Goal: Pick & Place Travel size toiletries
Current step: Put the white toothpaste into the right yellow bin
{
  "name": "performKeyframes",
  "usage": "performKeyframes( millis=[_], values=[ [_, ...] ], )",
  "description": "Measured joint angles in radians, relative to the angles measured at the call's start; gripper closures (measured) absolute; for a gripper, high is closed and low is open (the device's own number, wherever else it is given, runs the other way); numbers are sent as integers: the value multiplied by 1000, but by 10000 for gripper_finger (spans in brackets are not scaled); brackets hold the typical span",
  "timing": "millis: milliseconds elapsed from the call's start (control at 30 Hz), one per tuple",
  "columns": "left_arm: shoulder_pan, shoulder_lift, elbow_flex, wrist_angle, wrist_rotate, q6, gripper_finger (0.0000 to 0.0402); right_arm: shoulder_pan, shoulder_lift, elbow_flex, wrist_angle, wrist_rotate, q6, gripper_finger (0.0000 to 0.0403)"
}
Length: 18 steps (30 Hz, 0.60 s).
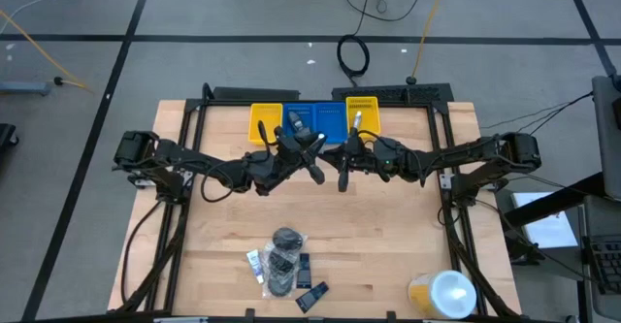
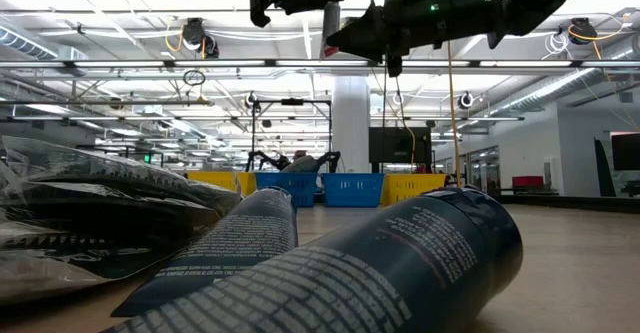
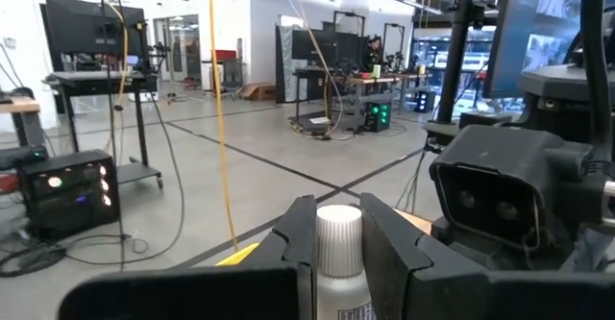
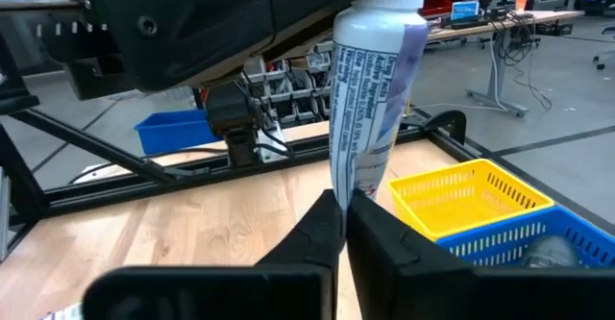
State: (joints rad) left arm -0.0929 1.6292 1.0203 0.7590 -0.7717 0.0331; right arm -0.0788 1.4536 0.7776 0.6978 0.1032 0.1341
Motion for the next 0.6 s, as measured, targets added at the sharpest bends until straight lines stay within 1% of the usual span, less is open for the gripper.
performKeyframes(
  millis=[67,267,367,567,600],
  values=[
    [0,1,0,0,-9,27,357,0,0,0,-7,1,0,400],
    [1,-3,0,2,-37,68,306,-7,0,0,-15,1,1,402],
    [-7,-3,0,3,-96,94,293,-13,0,0,-24,19,0,402],
    [-41,-22,0,12,-254,194,289,-44,0,0,-48,35,-4,403],
    [-47,-27,0,14,-262,214,288,-50,0,0,-61,52,-4,403]
  ],
)
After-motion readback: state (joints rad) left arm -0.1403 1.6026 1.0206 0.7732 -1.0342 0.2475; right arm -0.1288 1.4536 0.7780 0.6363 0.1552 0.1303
